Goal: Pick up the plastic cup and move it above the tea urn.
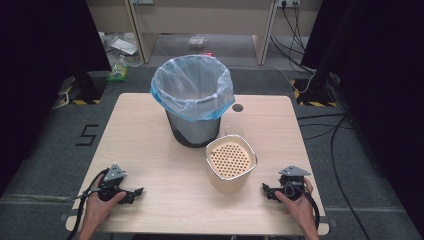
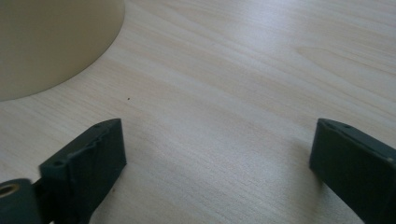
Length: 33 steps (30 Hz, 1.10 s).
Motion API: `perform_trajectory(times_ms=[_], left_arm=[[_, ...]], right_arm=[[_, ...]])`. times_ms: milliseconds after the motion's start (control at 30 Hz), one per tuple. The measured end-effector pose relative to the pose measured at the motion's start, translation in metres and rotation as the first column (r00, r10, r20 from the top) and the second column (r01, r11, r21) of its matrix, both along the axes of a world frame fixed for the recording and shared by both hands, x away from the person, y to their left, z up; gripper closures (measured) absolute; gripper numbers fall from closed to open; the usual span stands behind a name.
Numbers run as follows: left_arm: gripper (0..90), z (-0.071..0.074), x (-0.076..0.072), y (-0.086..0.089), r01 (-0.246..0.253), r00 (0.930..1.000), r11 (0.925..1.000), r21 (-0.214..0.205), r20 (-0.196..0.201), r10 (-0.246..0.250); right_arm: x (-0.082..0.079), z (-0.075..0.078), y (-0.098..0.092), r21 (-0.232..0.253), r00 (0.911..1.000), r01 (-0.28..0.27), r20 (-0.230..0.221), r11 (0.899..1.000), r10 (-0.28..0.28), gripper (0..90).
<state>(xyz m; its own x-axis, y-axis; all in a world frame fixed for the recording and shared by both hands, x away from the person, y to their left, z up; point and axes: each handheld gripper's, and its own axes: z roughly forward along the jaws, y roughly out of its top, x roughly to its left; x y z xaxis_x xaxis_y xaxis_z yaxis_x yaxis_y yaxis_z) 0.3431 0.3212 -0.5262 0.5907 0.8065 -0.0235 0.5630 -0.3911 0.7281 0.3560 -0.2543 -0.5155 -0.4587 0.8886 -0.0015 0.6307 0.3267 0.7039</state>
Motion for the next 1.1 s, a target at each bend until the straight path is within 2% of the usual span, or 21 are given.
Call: perform_trajectory(times_ms=[33, 67, 100, 167, 267, 333, 433, 467, 667, 700, 733, 800, 867, 1000, 1067, 1100], left_arm=[[0.0, 0.0, 0.0, 0.0, 0.0, 1.0, 1.0, 0.0, 0.0, 0.0], [0.0, 0.0, 0.0, 0.0, 0.0, 1.0, 1.0, 0.0, 0.0, 0.0], [0.0, 0.0, 0.0, 0.0, 0.0, 1.0, 1.0, 0.0, 0.0, 0.0], [0.0, 0.0, 0.0, 0.0, 0.0, 1.0, 1.0, 0.0, 0.0, 0.0], [0.0, 0.0, 0.0, 0.0, 0.0, 1.0, 1.0, 0.0, 0.0, 0.0], [0.0, 0.0, 0.0, 0.0, 0.0, 1.0, 1.0, 0.0, 0.0, 0.0], [0.0, 0.0, 0.0, 0.0, 0.0, 1.0, 1.0, 0.0, 0.0, 0.0], [0.0, 0.0, 0.0, 0.0, 0.0, 1.0, 1.0, 0.0, 0.0, 0.0], [0.0, 0.0, 0.0, 0.0, 0.0, 1.0, 1.0, 0.0, 0.0, 0.0], [0.0, 0.0, 0.0, 0.0, 0.0, 1.0, 1.0, 0.0, 0.0, 0.0], [0.0, 0.0, 0.0, 0.0, 0.0, 1.0, 1.0, 0.0, 0.0, 0.0], [0.0, 0.0, 0.0, 0.0, 0.0, 1.0, 1.0, 0.0, 0.0, 0.0], [0.0, 0.0, 0.0, 0.0, 0.0, 1.0, 1.0, -0.001, 0.0, 0.0], [0.0, 0.0, 0.0, 0.0, -0.001, 1.0, 1.0, 0.0, 0.0, 0.001], [0.0, 0.0, 0.0, 0.0, 0.0, 1.0, 1.0, -0.001, 0.0, 0.0], [0.0, 0.0, 0.0, 0.0, -0.001, 1.0, 1.0, -0.002, 0.0, 0.001]], right_arm=[[0.0, 0.001, -0.001, 0.001, 0.9999, -0.004, 0.011, 1.0, 0.004, 14.2], [0.0, 0.001, -0.001, 0.001, 0.9999, -0.004, 0.011, 1.0, 0.004, 14.2], [-0.001, 0.003, -0.002, 0.012, 0.9998, -0.002, 0.021, 1.0, 0.002, 22.5], [-0.001, 0.003, -0.002, 0.027, 0.9998, 0.008, 0.019, 1.0, -0.009, 20.2], [-0.001, 0.005, -0.002, 0.021, 0.9993, 0.022, 0.031, 1.0, -0.022, 20.0], [-0.001, 0.011, -0.001, 0.028, 0.9982, 0.026, 0.053, 0.999, -0.028, 20.0], [-0.002, 0.016, 0.0, 0.029, 0.9973, 0.041, 0.06, 0.999, -0.042, 20.0], [-0.002, 0.023, 0.001, 0.022, 0.9963, 0.041, 0.074, 0.999, -0.042, 20.2], [-0.001, 0.037, 0.001, 0.032, 0.9953, 0.046, 0.084, 0.998, -0.048, 24.2], [0.004, 0.043, -0.001, 0.022, 0.9949, 0.043, 0.09, 0.999, -0.045, 26.4], [0.004, 0.043, -0.001, 0.022, 0.9949, 0.043, 0.09, 0.999, -0.045, 26.4], [0.012, 0.054, 0.0, 0.032, 0.9926, 0.062, 0.102, 0.998, -0.065, 27.2], [0.016, 0.058, -0.001, 0.029, 0.992, 0.056, 0.112, 0.998, -0.059, 27.3], [0.033, 0.069, 0.001, 0.034, 0.9922, 0.057, 0.109, 0.998, -0.061, 27.3], [0.049, 0.072, 0.002, 0.064, 0.9923, 0.061, 0.104, 0.996, -0.067, 27.3], [0.049, 0.072, 0.002, 0.064, 0.9923, 0.061, 0.104, 0.996, -0.067, 27.3]])
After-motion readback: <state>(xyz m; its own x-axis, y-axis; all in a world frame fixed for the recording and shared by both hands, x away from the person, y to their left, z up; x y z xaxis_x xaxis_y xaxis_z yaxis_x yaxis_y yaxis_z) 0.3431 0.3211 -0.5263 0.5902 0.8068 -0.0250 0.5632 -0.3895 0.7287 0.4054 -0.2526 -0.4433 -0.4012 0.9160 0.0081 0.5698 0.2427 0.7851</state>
